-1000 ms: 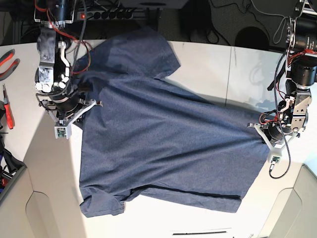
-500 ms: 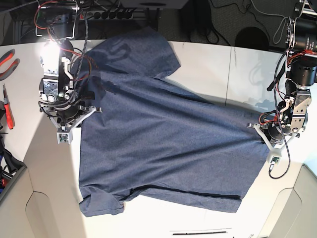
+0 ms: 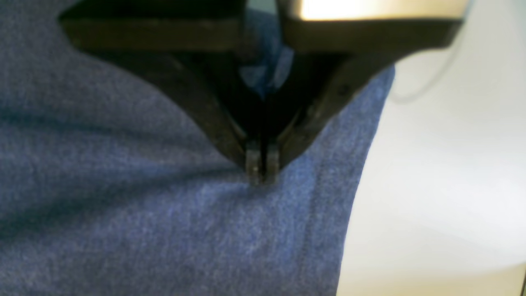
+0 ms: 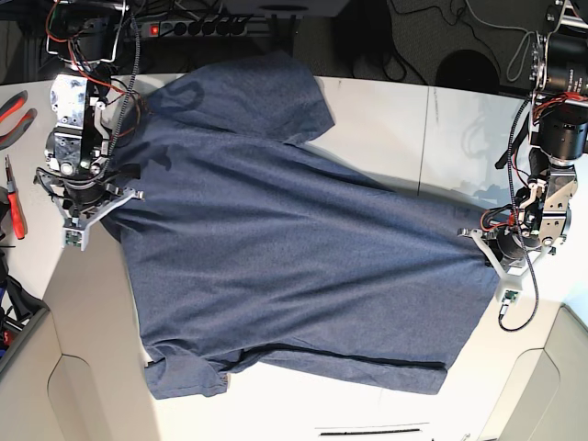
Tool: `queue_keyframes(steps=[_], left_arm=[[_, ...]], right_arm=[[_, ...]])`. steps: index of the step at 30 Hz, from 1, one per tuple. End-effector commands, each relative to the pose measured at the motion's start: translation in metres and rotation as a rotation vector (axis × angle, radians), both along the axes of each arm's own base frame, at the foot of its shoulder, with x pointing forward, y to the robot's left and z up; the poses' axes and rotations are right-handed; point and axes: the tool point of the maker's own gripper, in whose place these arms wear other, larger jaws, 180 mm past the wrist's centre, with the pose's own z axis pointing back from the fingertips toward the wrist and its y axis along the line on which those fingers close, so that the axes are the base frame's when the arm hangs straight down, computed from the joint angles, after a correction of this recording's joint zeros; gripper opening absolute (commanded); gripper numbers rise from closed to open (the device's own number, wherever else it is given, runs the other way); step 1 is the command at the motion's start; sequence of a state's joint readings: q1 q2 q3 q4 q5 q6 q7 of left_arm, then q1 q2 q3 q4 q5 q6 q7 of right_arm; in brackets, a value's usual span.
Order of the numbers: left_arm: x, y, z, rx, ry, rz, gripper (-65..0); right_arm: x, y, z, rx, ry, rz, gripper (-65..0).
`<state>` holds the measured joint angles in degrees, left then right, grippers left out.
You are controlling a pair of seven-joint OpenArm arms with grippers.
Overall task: Layout the t-shirt on the table in an organized manner, then fold the t-shirt properly
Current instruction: 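Pull the shirt taut with both grippers and release it flat, then move the right gripper along the shirt side toward the hem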
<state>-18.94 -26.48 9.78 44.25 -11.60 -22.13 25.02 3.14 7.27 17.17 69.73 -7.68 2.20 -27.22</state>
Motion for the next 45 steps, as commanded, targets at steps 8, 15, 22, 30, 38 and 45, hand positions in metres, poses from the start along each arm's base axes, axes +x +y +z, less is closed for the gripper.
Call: queue_keyframes(steps=[8, 15, 22, 30, 38, 45], left_arm=[[-0.017, -0.002, -0.012, 0.008, 0.096, -0.016, -65.0], [-0.008, -0.003, -0.005, -0.001, 0.043, -0.025, -65.0], [0.03, -0.019, 0.048, -0.027, -0.151, -0.059, -65.0], [0.065, -0.036, 0.129, -0.11, -0.401, -0.064, -65.0], [0.072, -0.051, 0.143, -0.141, -0.473, -0.085, -51.9], [0.071, -0.074, 0.136, -0.194, -0.468, -0.086, -47.0]], right_arm=[[-0.018, -0.025, -0.003, 0.1, 0.002, -0.163, -65.0], [0.006, 0.0, 0.023, 0.211, -0.111, -0.072, -65.0], [0.022, -0.001, 0.055, 0.185, -0.185, -0.049, -65.0], [0.022, -0.001, 0.055, 0.185, -0.187, -0.049, -65.0], [0.026, -0.002, 0.059, 0.177, -0.215, -0.046, -65.0], [0.029, -0.001, 0.062, 0.176, -0.229, -0.03, -40.4]])
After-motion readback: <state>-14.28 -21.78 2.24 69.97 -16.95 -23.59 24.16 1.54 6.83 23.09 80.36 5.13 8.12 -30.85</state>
